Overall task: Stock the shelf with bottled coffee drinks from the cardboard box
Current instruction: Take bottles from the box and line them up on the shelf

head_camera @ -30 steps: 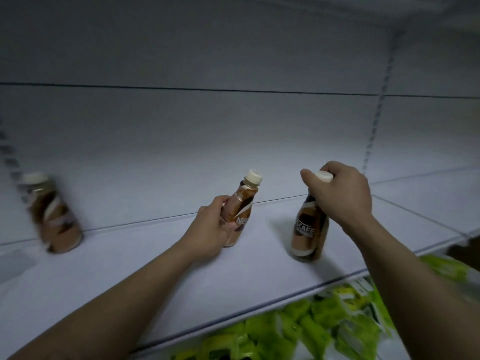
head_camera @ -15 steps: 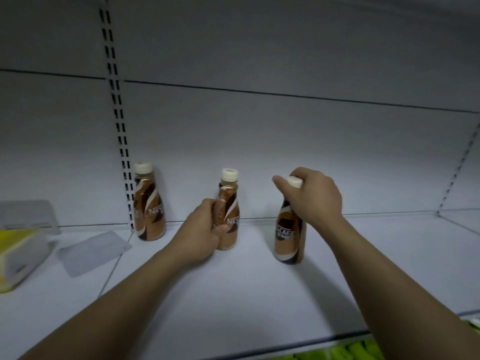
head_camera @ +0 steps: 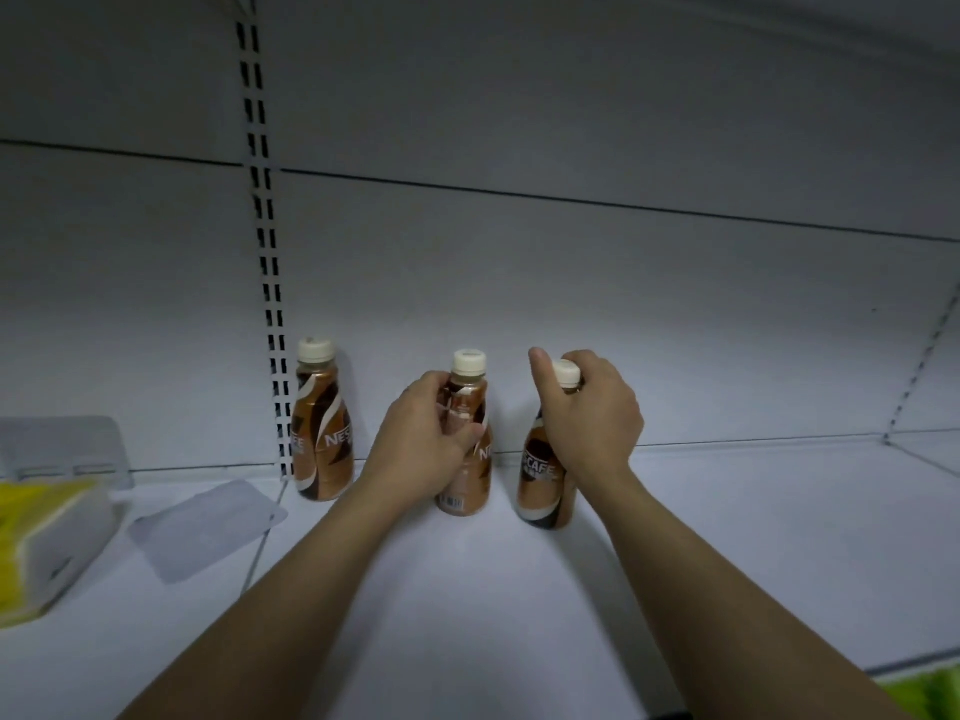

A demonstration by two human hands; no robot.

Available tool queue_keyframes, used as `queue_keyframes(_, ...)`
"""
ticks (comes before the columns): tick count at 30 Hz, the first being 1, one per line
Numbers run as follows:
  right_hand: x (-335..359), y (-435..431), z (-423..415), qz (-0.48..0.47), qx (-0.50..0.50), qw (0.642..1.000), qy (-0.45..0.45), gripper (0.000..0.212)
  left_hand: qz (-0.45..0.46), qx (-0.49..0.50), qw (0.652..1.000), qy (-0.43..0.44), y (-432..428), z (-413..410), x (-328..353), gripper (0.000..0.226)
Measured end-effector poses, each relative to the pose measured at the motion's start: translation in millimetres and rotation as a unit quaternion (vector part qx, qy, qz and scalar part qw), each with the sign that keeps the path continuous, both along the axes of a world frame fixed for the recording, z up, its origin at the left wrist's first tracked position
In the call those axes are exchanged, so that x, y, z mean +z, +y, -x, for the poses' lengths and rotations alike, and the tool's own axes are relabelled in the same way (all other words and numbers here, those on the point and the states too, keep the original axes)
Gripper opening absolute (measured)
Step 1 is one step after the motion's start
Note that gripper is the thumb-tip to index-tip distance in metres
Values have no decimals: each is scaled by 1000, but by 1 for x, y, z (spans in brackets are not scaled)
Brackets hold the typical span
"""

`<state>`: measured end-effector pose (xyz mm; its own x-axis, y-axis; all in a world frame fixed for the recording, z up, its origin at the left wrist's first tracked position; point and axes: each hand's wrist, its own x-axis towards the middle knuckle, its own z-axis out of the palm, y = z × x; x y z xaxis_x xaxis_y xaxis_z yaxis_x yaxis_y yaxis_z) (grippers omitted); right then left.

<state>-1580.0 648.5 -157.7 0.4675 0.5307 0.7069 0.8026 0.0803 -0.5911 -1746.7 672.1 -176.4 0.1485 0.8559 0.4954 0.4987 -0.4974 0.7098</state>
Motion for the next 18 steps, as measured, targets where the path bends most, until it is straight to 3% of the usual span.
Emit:
queue_keyframes(5,-1,17,22,4,24,1000,-15,49,4,50,999,14,7,18,0,57)
queue_keyframes(12,-3,43,58,-12,79,997,-13,48,-72,152,985,36,7,38,5,70)
queue_keyframes(16,-18,49,66,-33,123,991,41,41,-79,137,986,55,5,38,2,75)
queue_keyframes(18,-28,47,62,2,140,990,37,40,-80,121,987,68,5,36,0,78)
